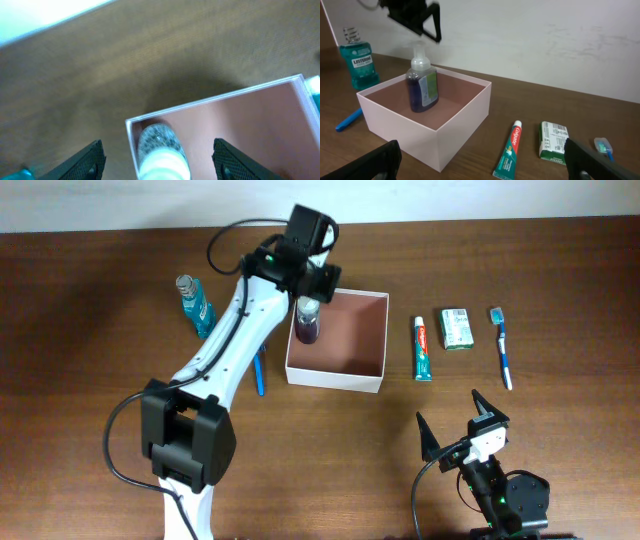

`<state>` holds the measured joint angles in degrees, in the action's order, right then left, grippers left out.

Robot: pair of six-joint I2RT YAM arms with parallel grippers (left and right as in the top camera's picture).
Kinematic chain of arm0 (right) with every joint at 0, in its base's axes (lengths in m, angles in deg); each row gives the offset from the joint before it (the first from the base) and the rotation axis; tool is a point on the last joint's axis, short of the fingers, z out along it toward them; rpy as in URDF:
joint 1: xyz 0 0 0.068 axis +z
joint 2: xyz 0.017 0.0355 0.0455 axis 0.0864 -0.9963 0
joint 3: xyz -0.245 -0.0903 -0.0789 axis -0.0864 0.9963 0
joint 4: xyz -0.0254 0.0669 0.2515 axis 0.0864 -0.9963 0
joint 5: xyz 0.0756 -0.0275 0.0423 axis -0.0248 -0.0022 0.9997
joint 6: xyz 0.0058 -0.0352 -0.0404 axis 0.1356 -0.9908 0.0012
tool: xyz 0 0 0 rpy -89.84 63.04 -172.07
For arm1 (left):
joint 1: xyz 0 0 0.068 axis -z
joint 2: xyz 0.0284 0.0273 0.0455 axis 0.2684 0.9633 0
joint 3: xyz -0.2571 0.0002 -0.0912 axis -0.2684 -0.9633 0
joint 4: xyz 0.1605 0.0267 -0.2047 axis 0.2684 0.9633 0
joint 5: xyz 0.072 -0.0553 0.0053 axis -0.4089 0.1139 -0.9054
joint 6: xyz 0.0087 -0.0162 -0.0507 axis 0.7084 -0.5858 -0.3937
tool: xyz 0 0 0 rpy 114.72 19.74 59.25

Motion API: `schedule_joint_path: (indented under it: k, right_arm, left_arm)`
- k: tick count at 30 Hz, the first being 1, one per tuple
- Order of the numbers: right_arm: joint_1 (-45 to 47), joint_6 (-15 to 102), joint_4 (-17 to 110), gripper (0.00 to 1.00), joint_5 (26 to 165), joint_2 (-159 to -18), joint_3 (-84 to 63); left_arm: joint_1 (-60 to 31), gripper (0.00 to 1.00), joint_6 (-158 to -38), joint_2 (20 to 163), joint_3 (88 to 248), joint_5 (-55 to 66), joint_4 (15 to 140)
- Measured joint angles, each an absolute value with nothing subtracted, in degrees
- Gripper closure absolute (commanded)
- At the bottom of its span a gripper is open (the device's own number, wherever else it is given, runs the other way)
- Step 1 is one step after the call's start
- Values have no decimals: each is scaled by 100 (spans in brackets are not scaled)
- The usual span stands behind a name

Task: Pack container
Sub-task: 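Move the left gripper back over the Listerine mouthwash bottle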

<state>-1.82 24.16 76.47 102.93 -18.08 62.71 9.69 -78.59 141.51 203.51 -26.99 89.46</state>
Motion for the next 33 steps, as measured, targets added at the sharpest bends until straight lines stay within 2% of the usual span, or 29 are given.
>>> schedule_joint_path:
  k: [9,18,25,33]
  right_arm:
    - [-182,2416,7647,1,10293,-1808,6271]
    - [-182,2413,7647,1,10293,-1808,6271]
    - [-182,2418,7647,1,10293,-1808,6271]
    - [-182,2416,7647,1,10293,-1808,6271]
  left_arm:
    - [532,24,-7841,14120,21691,-2850,10129]
    - [-568,23,-7850,13882,21999,-2970,11648]
    - [-1387,26,-7870,13882,21999,-2916,11687]
    - [-1661,26,-7835,13882,21741,-2507,11543]
